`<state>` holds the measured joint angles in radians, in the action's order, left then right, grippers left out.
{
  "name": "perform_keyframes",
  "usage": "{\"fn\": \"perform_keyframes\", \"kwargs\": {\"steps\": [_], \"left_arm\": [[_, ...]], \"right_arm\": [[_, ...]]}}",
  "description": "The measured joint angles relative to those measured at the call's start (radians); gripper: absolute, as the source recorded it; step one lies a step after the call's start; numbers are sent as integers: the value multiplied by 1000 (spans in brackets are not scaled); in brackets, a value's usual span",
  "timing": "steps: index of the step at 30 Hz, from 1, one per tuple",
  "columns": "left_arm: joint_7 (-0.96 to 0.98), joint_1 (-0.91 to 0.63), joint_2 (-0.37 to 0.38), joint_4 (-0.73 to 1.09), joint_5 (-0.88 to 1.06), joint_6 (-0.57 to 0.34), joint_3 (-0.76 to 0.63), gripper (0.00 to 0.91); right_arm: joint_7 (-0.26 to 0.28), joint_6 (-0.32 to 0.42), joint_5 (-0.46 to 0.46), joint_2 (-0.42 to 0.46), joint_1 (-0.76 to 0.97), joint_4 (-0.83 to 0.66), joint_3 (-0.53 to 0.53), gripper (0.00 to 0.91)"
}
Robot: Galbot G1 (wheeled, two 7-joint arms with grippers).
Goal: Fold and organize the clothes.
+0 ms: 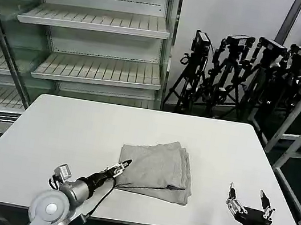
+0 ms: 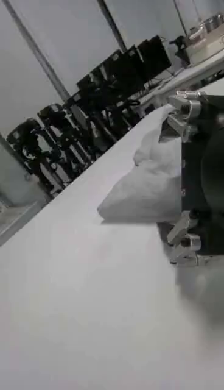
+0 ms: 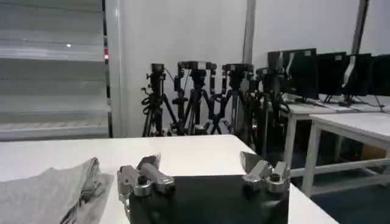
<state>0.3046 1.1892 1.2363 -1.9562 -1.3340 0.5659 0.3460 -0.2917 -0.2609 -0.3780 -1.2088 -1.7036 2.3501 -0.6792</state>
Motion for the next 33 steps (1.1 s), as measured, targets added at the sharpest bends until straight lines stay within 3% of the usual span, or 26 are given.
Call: {"fn": "perform_keyframes", "kwargs": {"steps": [4, 5, 7, 33], "left_arm": [[-2, -25, 11, 19, 3, 2, -29, 907], [-3, -31, 13, 24, 4, 2, -37, 665], [-6, -43, 18, 34, 9, 2, -50, 10], [-30, -88, 3, 45, -34, 7, -40, 10]], "right_arm": [[-1, -1, 3, -3, -5, 6, 0, 907], [-1, -1, 5, -4, -6, 8, 0, 907], [-1, -1, 8, -6, -10, 11, 0, 907], [-5, -12, 38, -29, -21, 41, 12, 907]]}}
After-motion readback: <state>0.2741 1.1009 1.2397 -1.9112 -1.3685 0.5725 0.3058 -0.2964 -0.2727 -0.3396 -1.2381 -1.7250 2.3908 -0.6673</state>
